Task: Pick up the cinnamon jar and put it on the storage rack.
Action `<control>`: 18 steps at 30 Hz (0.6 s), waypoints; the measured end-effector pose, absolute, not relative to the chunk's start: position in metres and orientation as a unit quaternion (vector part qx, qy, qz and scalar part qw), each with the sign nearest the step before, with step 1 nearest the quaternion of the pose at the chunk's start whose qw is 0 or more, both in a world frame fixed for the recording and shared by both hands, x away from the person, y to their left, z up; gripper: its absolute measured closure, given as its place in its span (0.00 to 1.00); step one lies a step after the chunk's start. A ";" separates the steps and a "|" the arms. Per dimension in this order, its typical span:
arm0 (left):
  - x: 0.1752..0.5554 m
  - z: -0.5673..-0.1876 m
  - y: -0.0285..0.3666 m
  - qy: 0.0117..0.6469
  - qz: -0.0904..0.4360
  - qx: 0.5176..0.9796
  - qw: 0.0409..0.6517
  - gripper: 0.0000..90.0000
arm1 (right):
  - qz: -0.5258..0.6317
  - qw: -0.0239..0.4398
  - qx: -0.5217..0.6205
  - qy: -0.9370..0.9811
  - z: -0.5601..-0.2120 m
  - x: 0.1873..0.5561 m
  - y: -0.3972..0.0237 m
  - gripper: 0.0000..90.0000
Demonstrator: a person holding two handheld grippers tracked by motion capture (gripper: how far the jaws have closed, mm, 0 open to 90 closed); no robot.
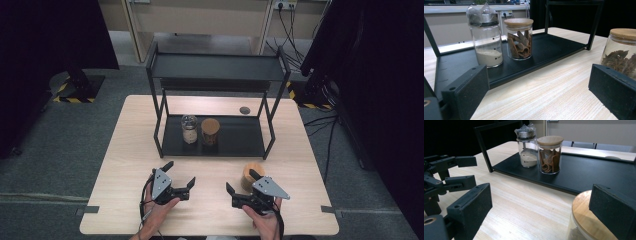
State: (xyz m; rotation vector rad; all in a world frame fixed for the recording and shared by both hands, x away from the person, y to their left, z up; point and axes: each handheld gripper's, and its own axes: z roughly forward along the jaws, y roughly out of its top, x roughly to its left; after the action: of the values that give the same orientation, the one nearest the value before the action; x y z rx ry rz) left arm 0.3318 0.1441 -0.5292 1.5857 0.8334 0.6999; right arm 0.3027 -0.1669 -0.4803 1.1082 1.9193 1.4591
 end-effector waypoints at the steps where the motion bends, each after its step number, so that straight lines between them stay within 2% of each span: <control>1: 0.332 -0.529 0.144 0.355 0.298 0.676 0.572 0.03 | 0.533 0.243 0.406 0.701 -0.481 0.302 -0.168 0.06; 18: 0.332 -0.529 0.144 0.355 0.298 0.677 0.572 0.03 | 0.528 0.259 0.419 0.692 -0.482 0.292 -0.183 0.05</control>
State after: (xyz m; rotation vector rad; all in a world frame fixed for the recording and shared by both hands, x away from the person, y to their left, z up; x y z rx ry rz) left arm 0.3319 0.1439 -0.5291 1.5872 0.8335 0.6997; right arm 0.2925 -0.1833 -0.4821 1.1349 1.8764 1.4306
